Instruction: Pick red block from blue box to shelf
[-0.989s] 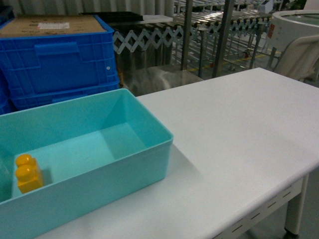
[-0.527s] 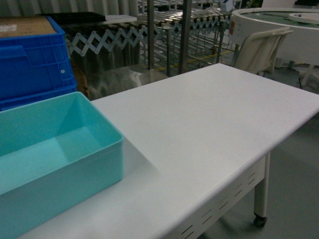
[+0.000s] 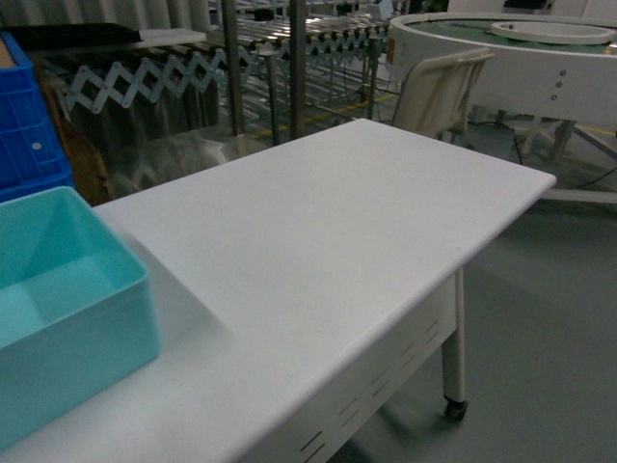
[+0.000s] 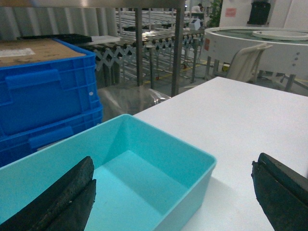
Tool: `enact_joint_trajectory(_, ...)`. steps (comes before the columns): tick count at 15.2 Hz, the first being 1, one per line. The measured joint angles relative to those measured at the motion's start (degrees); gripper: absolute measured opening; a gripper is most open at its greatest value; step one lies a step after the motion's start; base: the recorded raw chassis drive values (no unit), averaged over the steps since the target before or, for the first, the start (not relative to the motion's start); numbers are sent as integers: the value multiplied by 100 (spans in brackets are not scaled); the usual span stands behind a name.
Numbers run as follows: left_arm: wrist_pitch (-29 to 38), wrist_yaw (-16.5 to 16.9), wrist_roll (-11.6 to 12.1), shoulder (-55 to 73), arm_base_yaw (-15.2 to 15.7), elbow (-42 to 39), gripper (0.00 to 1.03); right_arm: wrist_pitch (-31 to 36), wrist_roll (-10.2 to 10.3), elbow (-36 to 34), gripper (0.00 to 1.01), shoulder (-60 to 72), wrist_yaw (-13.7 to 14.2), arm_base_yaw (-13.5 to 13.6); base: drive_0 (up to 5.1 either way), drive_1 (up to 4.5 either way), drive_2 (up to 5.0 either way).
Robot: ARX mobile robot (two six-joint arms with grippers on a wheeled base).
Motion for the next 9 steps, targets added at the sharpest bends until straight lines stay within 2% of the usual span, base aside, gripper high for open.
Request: enact_joint_trajectory(9, 0, 9, 0, 0, 4, 0, 98, 0, 0, 0, 29, 0, 4, 0, -157, -157, -157)
